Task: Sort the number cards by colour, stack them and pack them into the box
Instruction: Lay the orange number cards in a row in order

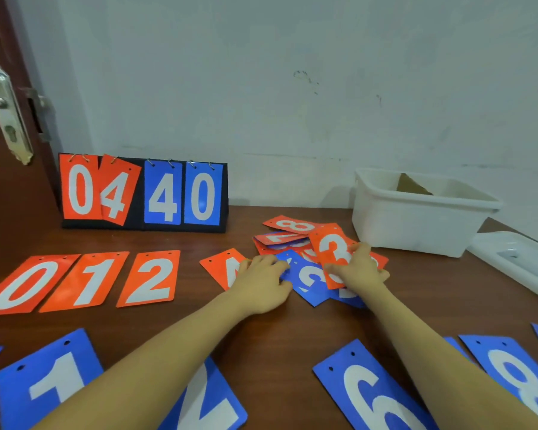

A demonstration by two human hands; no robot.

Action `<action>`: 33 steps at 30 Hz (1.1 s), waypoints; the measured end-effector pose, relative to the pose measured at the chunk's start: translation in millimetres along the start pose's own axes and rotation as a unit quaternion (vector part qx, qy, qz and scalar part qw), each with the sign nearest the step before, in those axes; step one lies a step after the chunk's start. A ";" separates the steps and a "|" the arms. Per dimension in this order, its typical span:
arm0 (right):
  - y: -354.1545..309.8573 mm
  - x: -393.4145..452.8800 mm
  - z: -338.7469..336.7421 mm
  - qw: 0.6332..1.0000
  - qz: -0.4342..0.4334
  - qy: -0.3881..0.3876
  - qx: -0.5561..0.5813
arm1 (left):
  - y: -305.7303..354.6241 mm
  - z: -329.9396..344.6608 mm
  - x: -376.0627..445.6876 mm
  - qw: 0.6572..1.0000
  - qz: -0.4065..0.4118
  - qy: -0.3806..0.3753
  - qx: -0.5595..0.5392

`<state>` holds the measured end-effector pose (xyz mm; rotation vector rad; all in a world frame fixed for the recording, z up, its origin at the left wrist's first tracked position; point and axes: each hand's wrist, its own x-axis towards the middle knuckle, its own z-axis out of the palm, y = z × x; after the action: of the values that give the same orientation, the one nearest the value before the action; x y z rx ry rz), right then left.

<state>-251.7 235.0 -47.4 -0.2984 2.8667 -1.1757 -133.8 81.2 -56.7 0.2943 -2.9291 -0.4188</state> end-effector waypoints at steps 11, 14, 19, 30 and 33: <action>-54.2 -47.2 -12.9 0.931 -0.237 -0.112 0.254 | 25.4 -42.3 8.7 0.848 -0.076 0.234 -0.470; -70.6 -53.6 8.3 0.933 -0.250 -0.159 0.206 | -9.5 -51.8 -6.9 0.873 -0.121 0.271 -0.387; -77.3 -50.0 67.4 0.902 -0.368 -0.217 -0.060 | -76.1 -60.8 -39.9 0.912 -0.214 0.229 -0.265; -68.6 -34.7 68.6 0.922 -0.279 -0.147 -0.224 | -80.2 -44.6 -31.7 0.960 -0.271 0.038 0.062; -65.7 -3.8 55.9 0.945 -0.248 -0.067 -0.200 | -70.7 -42.0 -19.9 0.975 -0.187 0.099 0.067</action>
<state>-231.5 151.2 -41.7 -1.1187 2.9668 -0.5485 -94.5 8.1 -40.4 0.8625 -2.7062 -0.2219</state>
